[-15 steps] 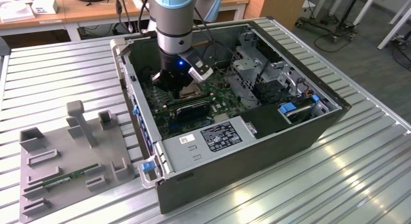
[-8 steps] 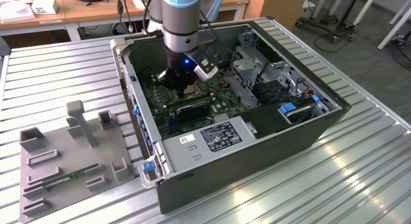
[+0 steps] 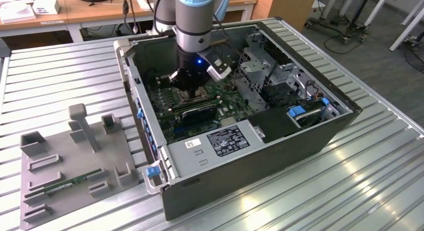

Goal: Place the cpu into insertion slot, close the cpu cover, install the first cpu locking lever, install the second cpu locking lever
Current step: 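Install the second cpu locking lever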

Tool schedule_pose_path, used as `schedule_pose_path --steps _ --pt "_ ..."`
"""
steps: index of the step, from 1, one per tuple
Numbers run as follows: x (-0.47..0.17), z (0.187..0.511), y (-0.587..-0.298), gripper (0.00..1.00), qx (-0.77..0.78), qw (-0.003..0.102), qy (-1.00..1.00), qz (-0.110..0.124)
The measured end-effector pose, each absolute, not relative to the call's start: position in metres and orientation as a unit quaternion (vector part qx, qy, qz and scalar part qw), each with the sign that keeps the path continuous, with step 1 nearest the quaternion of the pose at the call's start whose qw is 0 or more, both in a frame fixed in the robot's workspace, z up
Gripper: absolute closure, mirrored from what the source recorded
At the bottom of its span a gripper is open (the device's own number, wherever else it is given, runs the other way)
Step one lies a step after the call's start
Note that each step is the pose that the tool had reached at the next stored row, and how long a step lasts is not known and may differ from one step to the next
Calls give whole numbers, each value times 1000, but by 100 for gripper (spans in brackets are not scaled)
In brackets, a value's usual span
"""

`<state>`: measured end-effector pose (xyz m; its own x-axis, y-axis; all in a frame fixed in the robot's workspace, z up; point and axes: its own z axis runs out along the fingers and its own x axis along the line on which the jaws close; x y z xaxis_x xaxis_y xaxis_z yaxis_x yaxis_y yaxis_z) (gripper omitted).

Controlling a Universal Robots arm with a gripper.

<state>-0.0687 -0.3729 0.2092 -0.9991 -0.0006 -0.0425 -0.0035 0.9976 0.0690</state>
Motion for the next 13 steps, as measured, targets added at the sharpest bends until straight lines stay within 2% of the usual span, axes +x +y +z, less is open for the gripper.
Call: schedule_pose_path --steps 13 --pt "-65 210 -359 89 -1 21 999 35"
